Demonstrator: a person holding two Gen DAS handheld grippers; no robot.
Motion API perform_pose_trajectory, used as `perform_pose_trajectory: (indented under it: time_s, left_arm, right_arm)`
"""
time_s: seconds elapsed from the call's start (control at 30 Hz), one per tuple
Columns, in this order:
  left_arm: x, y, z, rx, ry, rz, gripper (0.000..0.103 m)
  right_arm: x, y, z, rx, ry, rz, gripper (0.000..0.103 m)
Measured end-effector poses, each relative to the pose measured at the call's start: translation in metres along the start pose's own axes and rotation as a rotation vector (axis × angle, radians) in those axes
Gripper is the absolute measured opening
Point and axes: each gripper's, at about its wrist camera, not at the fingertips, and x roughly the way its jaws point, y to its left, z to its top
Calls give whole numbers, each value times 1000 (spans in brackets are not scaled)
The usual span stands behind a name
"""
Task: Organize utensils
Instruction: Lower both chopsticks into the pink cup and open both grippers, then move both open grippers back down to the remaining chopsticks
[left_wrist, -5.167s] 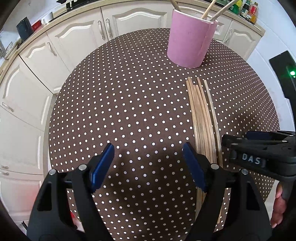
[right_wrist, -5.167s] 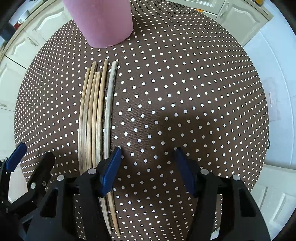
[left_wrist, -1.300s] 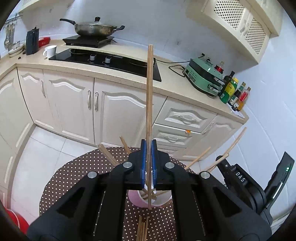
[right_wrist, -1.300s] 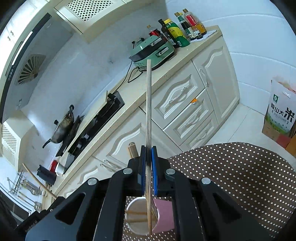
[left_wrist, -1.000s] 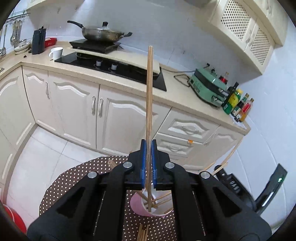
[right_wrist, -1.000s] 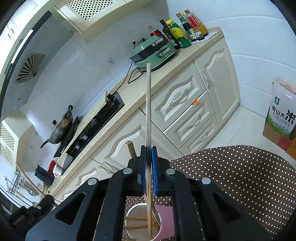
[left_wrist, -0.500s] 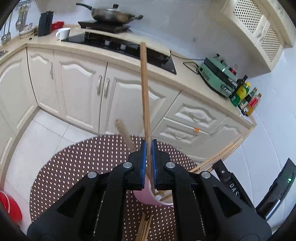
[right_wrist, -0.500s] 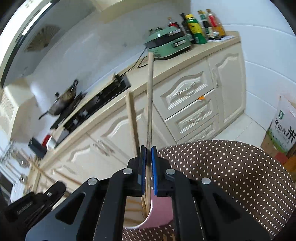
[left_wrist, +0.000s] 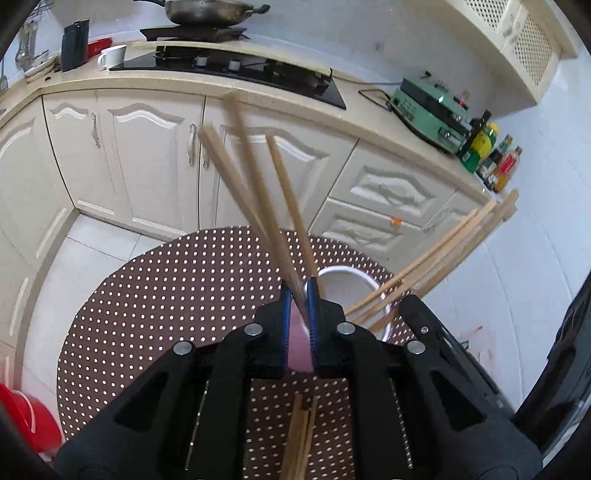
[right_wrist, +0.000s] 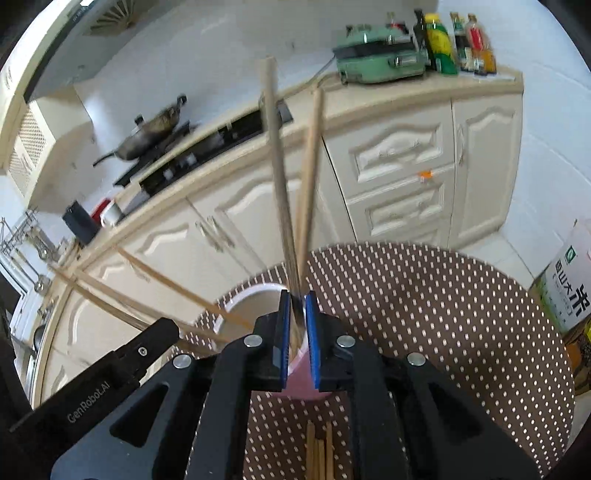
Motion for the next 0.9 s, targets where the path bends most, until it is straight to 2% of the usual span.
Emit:
perform_pose_trajectory:
  time_s: [0.07, 0.1, 0.17, 0.2, 0.23, 0.53, 0.63, 0.9]
  left_arm:
    - [0, 0, -4, 25, -7, 15, 14]
    - [-1, -2, -5, 41, -11, 37, 20]
    - [-2, -6, -7, 86, -19, 77, 36]
    - [-3, -8, -9, 102, -23, 88, 51]
    - [-7, -8, -10, 108, -43, 108, 56]
    - [-19, -6, -19, 152, -34, 121, 56]
    - [-22, -8, -23, 178, -18, 154, 56]
    - [-37, -11, -36, 220, -5, 170, 58]
  right_arm:
    - [0, -3, -1, -1, 18, -2, 17]
    - [-2, -3, -2, -2, 21, -5, 20]
    - [-6, -6, -4, -5, 21, -13, 30]
    - [-7, -6, -4, -6, 22, -18, 34]
    - [-8, -7, -4, -4, 23, -28, 39]
    - [-26, -19, -7, 0, 22, -55, 49]
    - [-32, -22, -10, -8, 25, -62, 50]
    - [-52, -25, -20, -36, 40, -64, 55]
